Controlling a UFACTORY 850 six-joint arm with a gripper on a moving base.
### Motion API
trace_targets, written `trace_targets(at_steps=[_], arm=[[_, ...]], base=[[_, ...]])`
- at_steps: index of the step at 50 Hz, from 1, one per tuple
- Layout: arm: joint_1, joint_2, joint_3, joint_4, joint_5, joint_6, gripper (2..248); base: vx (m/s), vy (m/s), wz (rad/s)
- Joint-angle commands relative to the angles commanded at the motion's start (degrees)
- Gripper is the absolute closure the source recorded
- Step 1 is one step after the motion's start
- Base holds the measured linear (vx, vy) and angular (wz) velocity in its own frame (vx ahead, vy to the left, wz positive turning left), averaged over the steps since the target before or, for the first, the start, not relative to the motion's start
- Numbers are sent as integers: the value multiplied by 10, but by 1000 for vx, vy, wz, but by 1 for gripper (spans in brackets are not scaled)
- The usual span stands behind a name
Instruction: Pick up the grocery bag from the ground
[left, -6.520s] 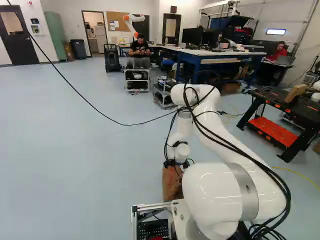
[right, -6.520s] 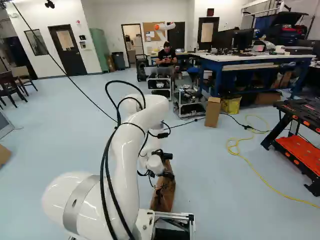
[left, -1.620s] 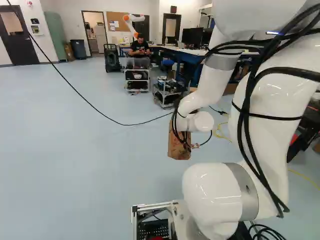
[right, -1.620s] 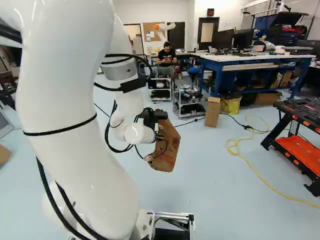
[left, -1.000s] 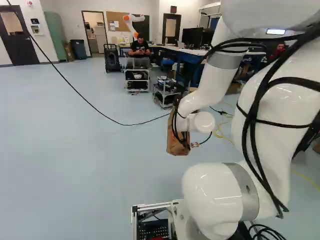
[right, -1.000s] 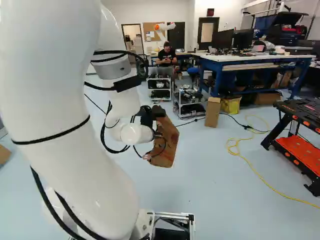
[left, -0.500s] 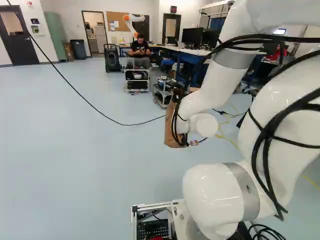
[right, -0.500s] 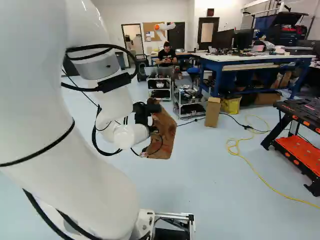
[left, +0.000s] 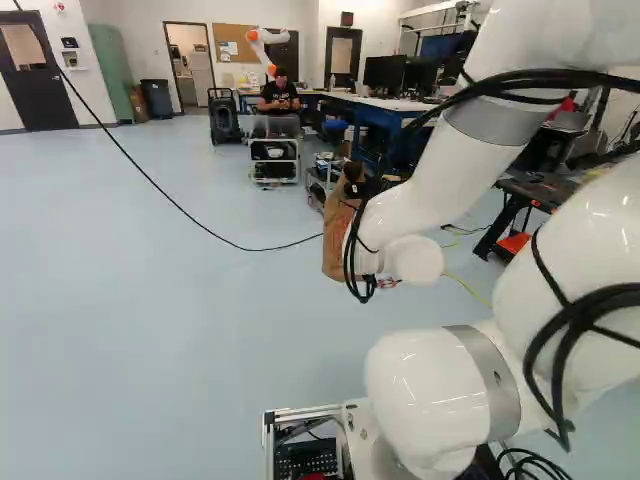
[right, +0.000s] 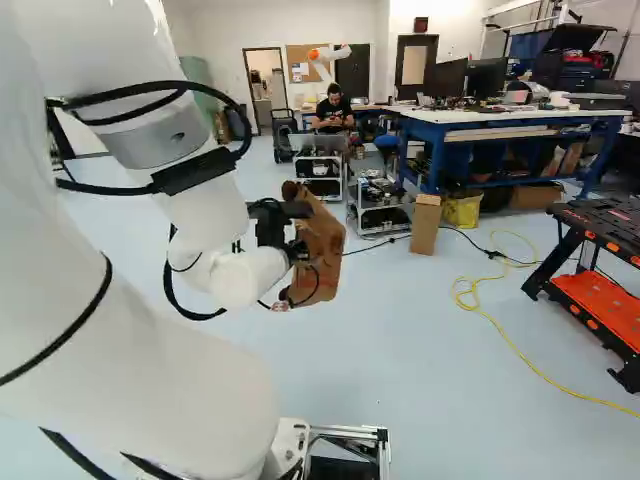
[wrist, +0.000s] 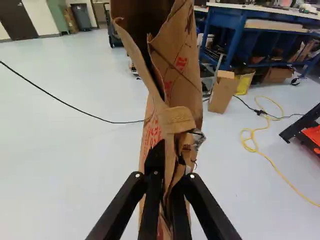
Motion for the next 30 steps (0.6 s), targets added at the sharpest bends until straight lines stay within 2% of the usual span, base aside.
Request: trace_targets(at_steps=[30], arm=[[11,40,20,0,19,0,228]], base=[[0,0,0]])
